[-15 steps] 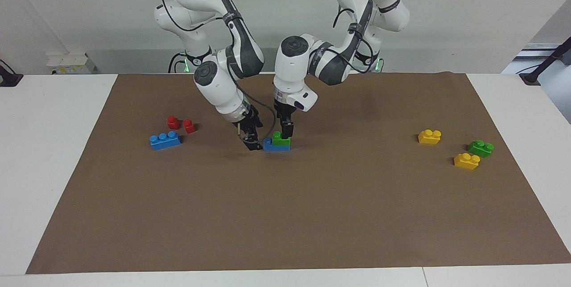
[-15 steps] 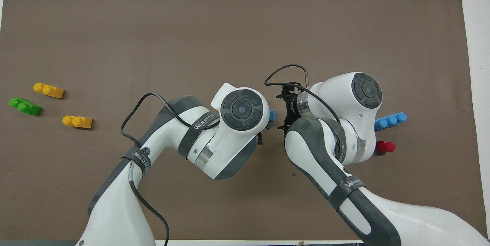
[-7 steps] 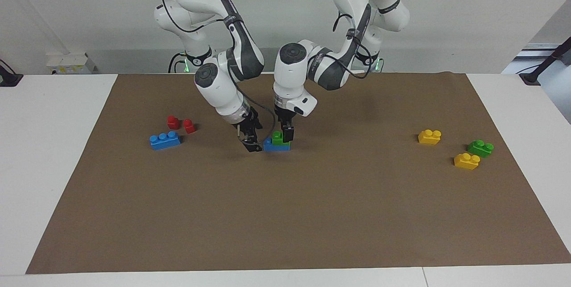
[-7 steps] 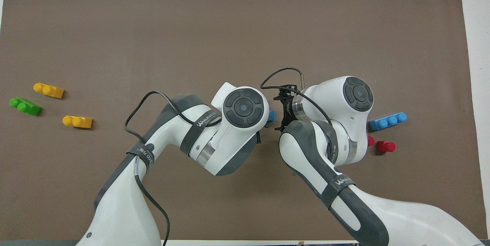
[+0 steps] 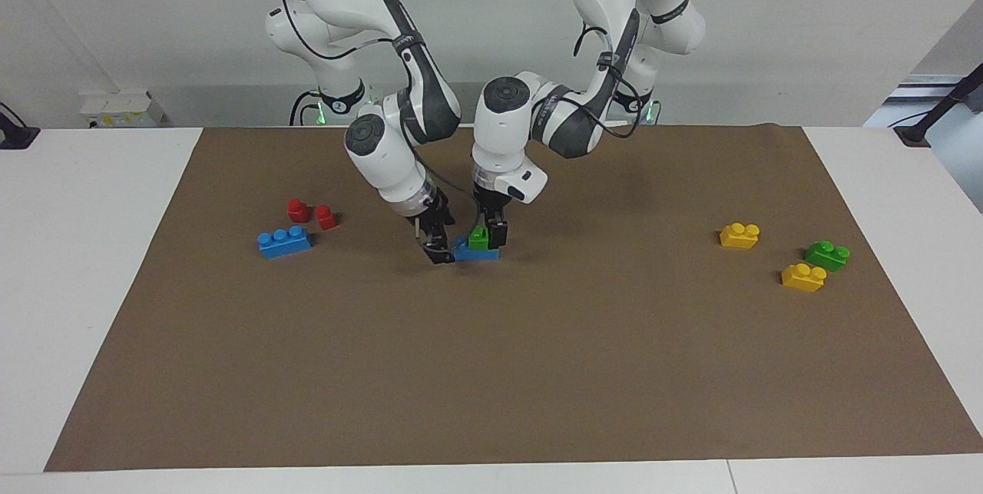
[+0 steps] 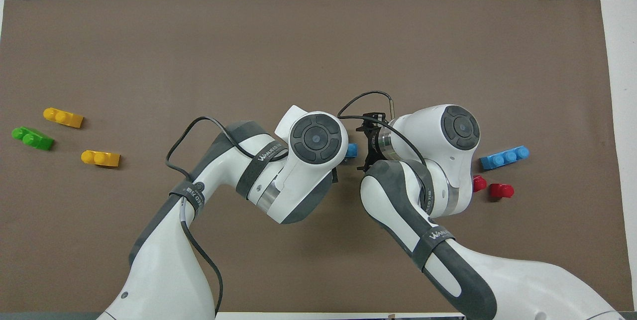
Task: Remove green block with left arm and hold with right
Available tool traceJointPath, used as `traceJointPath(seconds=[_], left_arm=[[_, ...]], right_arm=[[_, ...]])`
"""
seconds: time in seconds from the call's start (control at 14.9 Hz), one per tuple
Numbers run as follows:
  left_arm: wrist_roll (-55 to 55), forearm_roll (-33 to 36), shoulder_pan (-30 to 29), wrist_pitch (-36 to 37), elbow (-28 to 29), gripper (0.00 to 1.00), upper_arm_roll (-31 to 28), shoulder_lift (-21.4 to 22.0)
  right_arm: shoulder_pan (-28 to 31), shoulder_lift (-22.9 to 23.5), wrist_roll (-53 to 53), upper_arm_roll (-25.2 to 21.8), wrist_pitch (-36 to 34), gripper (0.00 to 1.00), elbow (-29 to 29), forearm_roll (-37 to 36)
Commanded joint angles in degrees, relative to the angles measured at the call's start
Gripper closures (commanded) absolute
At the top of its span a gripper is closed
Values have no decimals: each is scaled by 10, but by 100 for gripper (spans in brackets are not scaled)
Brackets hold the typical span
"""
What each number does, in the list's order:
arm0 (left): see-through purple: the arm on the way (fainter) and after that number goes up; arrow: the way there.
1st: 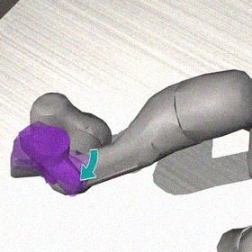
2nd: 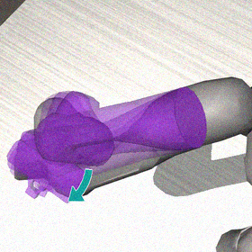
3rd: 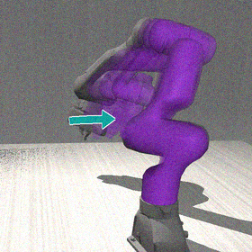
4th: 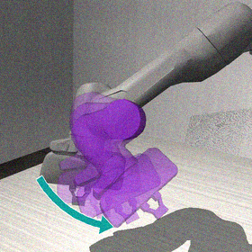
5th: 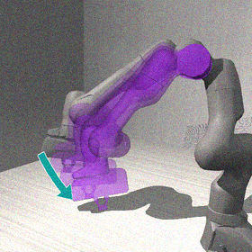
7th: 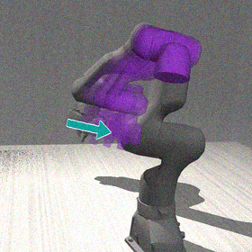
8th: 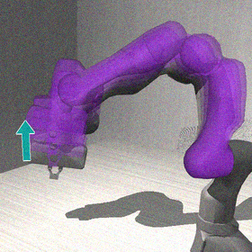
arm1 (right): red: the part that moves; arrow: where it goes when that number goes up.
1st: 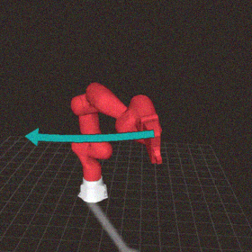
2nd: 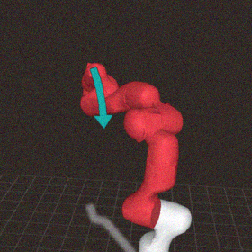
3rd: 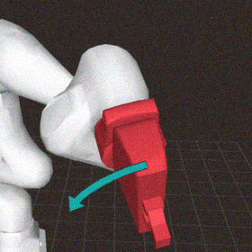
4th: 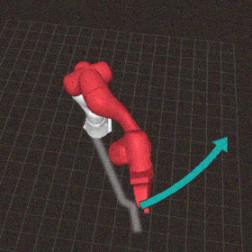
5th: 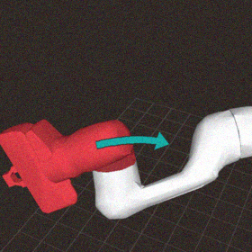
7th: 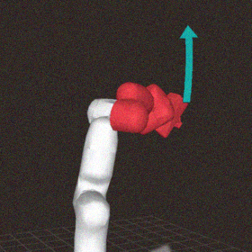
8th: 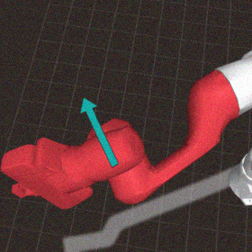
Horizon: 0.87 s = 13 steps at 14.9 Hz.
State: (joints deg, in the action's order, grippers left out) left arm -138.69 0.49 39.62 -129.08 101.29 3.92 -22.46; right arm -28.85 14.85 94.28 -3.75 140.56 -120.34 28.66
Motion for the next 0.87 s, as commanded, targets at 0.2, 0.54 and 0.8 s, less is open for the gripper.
traceJointPath(seconds=[0.2, 0.54, 0.8], left_arm=[[-13, 14, 2, -6, -2, 0, -3, -6], [-12, 14, 2, -3, -2, 0, -3, -6], [-9, 15, 1, 4, -2, 0, -3, -6]], right_arm=[[-19, 10, -1, 0, 37, 0, -7, 44], [-20, 11, -3, 0, 38, 0, -8, 51], [-20, 13, -8, 0, 38, 0, -9, 51]])
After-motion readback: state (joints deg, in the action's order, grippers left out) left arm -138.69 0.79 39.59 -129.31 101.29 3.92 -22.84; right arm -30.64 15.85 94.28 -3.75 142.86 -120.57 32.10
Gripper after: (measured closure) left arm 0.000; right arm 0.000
